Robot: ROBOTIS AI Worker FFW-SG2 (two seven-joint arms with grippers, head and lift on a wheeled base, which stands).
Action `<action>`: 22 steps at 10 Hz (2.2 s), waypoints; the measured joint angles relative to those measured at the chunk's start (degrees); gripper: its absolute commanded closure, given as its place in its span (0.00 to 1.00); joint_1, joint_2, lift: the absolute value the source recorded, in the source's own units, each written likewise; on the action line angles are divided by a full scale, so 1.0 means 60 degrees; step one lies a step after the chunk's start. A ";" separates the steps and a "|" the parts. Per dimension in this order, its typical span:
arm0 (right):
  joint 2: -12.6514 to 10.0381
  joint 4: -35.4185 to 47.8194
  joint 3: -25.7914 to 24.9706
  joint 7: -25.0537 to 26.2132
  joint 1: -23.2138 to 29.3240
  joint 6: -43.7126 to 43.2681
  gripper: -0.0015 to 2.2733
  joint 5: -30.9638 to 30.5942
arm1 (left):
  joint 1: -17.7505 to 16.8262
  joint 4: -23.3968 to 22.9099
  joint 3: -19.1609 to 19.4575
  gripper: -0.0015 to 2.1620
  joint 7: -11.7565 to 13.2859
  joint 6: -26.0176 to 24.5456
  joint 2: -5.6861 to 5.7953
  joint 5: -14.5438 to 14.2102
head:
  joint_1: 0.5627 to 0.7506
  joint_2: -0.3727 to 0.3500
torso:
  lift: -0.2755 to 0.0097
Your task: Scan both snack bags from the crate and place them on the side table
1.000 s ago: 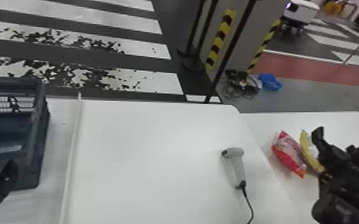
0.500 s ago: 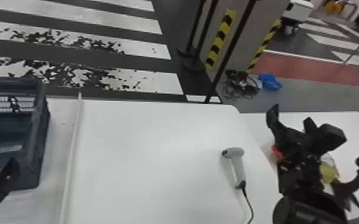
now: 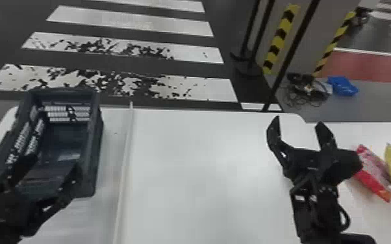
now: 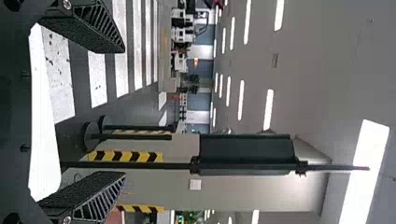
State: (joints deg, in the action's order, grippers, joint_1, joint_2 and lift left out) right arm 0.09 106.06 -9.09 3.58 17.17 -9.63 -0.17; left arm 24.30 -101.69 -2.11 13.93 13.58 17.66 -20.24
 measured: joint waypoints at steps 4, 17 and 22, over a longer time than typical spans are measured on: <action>-0.0001 -0.0002 0.1759 0.1130 0.1134 -0.0745 0.03 -0.1049 | 0.0050 -0.0196 -0.0237 0.04 -0.0611 -0.0273 -0.0160 0.0145 | 0.70 0.47 | 0.63; -0.0001 -0.0099 0.2305 0.1697 0.2110 -0.0151 0.03 -0.1385 | 0.0310 -0.0900 -0.0659 0.04 -0.1417 -0.0967 -0.0679 0.0797 | 0.70 0.46 | 0.63; -0.0001 -0.0073 0.2234 0.1702 0.2213 -0.0257 0.03 -0.1287 | 0.0494 -0.1064 -0.0641 0.04 -0.1430 -0.0998 -0.0715 0.0955 | 0.70 0.45 | 0.63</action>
State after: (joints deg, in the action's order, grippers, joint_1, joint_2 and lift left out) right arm 0.09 105.62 4.31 13.80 30.45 -11.17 -7.89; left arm 27.27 -108.08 -5.95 5.34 7.59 13.36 -14.51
